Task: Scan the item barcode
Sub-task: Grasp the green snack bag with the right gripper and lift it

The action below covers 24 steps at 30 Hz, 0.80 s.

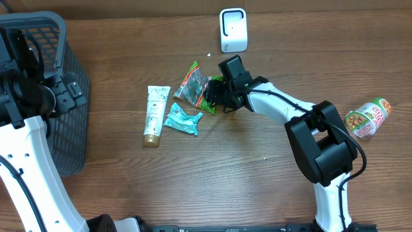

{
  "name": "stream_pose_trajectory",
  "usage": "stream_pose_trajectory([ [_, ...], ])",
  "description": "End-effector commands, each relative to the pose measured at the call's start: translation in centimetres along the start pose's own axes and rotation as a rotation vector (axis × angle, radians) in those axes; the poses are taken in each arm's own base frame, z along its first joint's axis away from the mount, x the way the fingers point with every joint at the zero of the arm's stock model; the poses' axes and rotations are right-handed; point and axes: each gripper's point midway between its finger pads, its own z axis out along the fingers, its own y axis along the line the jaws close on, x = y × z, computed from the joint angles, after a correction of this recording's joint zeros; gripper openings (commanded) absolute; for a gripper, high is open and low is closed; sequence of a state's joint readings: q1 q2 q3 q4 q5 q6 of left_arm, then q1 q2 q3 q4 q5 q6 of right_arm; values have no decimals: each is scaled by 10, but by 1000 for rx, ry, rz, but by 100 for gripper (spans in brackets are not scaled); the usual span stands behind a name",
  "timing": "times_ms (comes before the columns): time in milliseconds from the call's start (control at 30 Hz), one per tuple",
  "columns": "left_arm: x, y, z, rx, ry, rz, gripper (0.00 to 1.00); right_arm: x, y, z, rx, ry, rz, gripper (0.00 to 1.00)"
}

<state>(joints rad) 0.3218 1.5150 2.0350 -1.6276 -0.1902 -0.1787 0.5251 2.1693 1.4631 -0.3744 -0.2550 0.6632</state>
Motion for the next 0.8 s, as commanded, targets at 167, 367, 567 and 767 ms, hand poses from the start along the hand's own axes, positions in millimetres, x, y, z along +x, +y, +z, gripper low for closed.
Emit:
stream_pose_trajectory([
  [167, -1, 0, 1, 2, 0, 14, 100, 9, -42, -27, 104, 148, 1, 26],
  [367, -1, 0, 1, 2, 0, 14, 100, 6, -36, -73, 104, 230, -275, 71],
  [567, -1, 0, 1, 2, 0, 14, 100, -33, -12, -111, 137, 157, -587, 97],
  [767, -1, 0, 1, 2, 0, 14, 100, -64, 10, -112, 106, 43, -926, 100],
])
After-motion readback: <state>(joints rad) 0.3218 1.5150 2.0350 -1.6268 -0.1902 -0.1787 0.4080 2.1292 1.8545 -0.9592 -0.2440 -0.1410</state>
